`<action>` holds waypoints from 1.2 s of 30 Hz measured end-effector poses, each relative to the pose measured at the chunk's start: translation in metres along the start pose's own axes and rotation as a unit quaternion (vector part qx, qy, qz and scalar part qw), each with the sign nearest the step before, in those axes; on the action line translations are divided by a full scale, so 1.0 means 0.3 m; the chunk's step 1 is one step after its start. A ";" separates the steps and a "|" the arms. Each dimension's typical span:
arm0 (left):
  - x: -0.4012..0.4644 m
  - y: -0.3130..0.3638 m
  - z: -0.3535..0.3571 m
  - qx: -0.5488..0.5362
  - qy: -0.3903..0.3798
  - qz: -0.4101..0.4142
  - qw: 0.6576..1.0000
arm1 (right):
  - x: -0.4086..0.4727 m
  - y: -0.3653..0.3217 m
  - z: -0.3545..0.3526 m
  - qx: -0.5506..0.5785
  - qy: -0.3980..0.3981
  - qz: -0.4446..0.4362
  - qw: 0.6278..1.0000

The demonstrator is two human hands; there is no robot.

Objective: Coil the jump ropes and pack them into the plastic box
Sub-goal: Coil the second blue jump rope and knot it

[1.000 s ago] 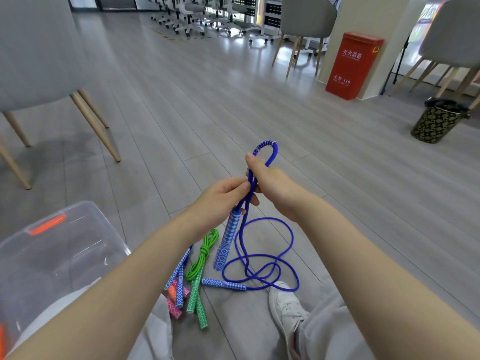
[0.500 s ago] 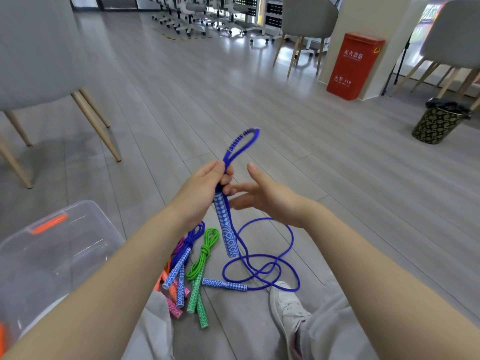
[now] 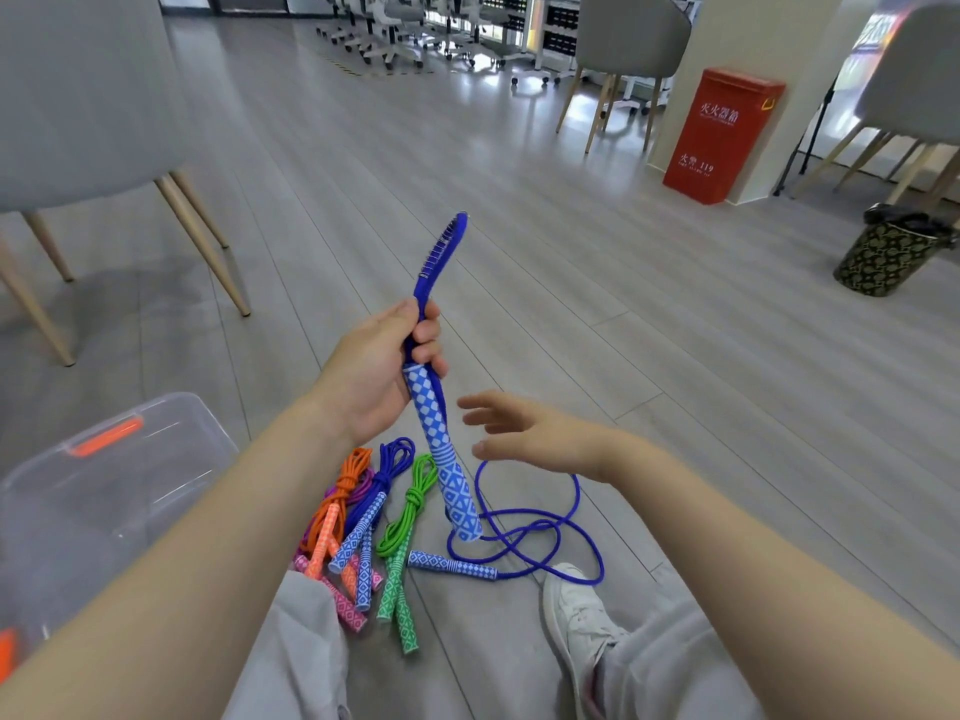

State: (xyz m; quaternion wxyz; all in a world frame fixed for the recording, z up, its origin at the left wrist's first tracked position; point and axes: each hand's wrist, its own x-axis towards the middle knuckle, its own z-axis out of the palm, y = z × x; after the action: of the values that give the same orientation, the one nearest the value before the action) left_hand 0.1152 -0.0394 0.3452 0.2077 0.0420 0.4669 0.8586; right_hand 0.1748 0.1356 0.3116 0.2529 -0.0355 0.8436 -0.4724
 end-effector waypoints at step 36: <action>-0.003 -0.039 0.007 0.304 0.009 -0.015 0.952 | -0.079 -0.116 -0.117 -0.112 0.273 -0.108 0.949</action>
State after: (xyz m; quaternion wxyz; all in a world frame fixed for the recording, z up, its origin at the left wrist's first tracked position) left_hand 0.1203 -0.0326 0.3369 0.1941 0.0887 0.7084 0.6727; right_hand 0.1730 0.1508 0.3640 -0.0449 -0.0242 0.9188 -0.3913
